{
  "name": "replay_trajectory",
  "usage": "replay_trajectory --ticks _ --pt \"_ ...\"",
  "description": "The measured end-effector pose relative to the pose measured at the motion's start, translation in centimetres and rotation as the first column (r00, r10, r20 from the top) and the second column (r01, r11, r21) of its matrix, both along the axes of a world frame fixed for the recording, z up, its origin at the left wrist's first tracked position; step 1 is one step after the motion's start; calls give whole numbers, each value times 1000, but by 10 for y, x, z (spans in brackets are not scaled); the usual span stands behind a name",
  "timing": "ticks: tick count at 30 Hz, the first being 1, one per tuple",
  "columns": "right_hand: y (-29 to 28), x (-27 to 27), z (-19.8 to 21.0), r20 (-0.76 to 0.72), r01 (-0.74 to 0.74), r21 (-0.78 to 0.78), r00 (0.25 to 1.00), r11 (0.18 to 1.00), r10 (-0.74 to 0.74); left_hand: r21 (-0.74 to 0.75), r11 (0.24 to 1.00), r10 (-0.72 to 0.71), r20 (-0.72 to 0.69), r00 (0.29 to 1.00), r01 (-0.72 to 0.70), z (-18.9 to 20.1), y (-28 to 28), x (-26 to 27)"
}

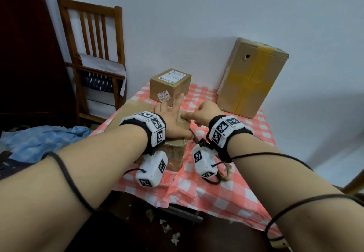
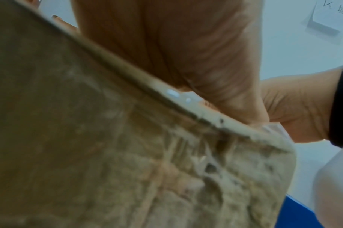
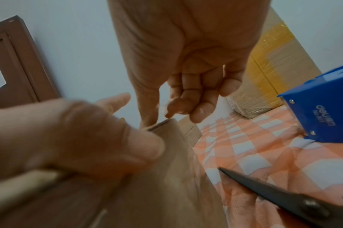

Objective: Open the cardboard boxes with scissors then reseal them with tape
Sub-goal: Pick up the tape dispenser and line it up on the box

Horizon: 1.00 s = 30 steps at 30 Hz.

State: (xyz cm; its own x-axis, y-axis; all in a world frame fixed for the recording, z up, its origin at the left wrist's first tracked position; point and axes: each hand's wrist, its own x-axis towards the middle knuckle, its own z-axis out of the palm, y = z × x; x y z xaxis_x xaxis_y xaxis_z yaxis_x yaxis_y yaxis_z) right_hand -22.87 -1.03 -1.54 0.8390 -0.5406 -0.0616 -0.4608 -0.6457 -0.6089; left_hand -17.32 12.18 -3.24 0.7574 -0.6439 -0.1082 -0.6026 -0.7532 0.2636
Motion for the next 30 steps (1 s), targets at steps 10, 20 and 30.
replay_trajectory --ticks 10,20,30 --pt "2 3 -4 -22 53 179 998 982 -50 179 984 -28 22 999 24 -2 -3 -2" --pt "6 1 -10 -102 -39 110 994 993 51 201 979 -26 13 1000 23 0 -4 -3" --pt "14 -13 -21 -292 -167 -237 952 957 94 209 977 -34 30 999 27 -2 -4 -2"
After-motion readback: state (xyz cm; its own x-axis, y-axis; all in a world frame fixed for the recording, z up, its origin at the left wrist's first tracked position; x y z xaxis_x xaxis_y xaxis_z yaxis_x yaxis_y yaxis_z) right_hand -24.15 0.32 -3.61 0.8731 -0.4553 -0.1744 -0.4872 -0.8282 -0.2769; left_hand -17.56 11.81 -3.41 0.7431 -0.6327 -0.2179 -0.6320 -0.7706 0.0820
